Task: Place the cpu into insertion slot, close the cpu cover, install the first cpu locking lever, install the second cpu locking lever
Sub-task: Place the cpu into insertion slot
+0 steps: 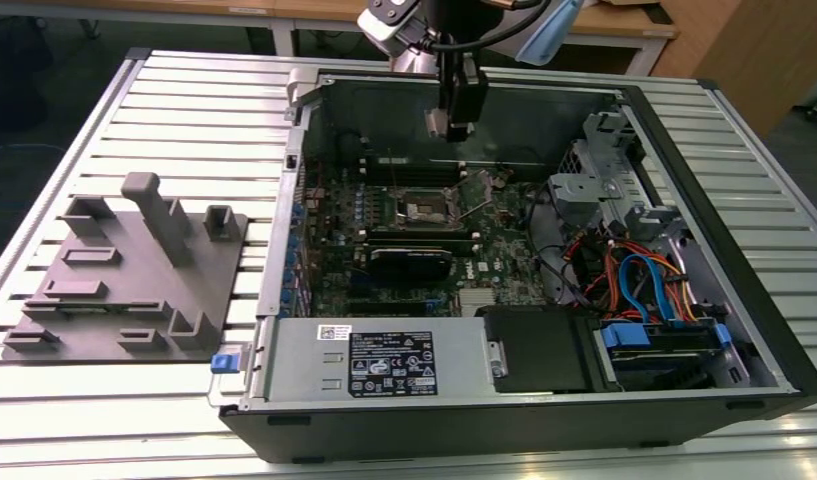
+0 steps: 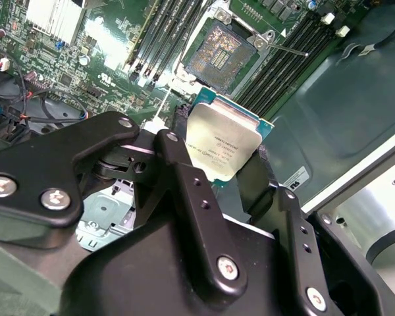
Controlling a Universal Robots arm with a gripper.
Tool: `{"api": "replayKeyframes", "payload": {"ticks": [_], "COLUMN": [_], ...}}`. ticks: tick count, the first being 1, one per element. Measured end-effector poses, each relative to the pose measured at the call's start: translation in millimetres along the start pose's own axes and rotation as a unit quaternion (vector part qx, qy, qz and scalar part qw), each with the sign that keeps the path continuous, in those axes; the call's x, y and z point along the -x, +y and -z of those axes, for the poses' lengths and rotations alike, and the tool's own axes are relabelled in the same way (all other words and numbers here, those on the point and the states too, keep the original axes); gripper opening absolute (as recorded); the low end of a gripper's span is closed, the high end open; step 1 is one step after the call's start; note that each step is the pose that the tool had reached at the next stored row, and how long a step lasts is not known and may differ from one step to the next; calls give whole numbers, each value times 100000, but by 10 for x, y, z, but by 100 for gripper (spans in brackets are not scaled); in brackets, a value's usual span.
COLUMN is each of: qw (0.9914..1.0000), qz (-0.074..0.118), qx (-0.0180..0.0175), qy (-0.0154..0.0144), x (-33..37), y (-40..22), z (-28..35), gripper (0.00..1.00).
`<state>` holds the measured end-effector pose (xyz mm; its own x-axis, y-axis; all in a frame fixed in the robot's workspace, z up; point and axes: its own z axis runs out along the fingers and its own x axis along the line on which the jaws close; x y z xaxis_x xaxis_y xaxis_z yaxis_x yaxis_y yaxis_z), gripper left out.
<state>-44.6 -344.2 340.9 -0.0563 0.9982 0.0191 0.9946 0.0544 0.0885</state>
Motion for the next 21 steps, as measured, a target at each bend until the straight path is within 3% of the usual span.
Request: {"api": "replayKeyframes", "payload": {"ticks": [21], "qw": [100000], "qz": [-103], "qx": [1], "qy": [-8], "x": [1], "y": [-6], "z": [-71], "gripper": [54]}}
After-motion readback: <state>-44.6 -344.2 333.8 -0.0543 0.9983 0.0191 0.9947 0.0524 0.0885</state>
